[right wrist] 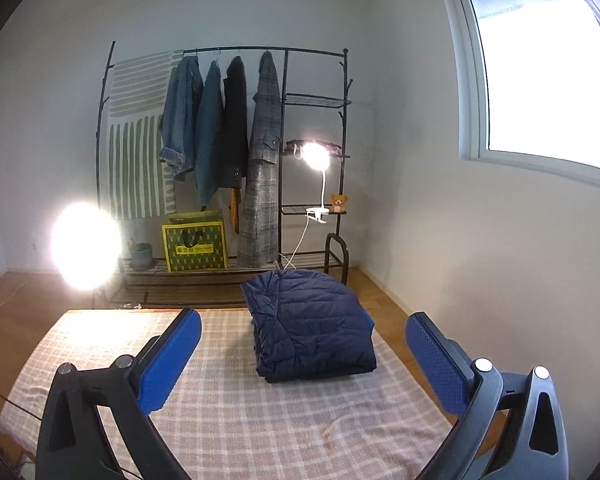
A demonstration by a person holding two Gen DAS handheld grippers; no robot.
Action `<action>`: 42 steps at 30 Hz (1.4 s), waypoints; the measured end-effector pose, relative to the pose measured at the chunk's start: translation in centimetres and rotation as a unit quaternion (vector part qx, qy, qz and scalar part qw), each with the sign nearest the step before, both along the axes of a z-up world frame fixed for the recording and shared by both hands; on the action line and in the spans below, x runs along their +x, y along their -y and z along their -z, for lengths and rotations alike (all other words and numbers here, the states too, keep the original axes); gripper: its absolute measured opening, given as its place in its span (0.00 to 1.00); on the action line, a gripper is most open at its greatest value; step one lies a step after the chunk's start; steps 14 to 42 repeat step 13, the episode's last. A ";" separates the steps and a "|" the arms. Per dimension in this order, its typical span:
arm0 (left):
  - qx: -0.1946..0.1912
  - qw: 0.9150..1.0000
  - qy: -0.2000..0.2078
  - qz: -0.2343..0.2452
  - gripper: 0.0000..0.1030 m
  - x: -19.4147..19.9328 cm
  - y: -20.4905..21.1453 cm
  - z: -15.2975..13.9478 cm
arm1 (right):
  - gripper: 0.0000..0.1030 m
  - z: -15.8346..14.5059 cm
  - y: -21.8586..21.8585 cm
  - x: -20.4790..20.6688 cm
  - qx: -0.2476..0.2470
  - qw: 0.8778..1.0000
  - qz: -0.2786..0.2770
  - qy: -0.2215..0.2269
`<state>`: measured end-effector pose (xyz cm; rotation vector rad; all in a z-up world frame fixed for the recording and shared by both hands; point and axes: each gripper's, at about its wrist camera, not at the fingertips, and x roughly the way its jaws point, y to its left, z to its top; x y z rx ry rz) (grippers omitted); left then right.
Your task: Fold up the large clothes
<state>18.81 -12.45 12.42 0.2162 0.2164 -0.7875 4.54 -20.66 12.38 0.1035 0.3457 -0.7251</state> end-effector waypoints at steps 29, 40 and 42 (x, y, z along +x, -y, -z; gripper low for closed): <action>0.011 1.000 -0.007 -0.013 1.00 0.9 -0.1 1.6 | 1.00 1.4 0.1 0.6 0.008 1.000 -0.001 -0.017; 0.011 1.000 -0.007 -0.013 1.00 0.9 -0.1 1.6 | 1.00 1.4 0.1 0.6 0.008 1.000 -0.001 -0.017; 0.011 1.000 -0.007 -0.013 1.00 0.9 -0.1 1.6 | 1.00 1.4 0.1 0.6 0.008 1.000 -0.001 -0.017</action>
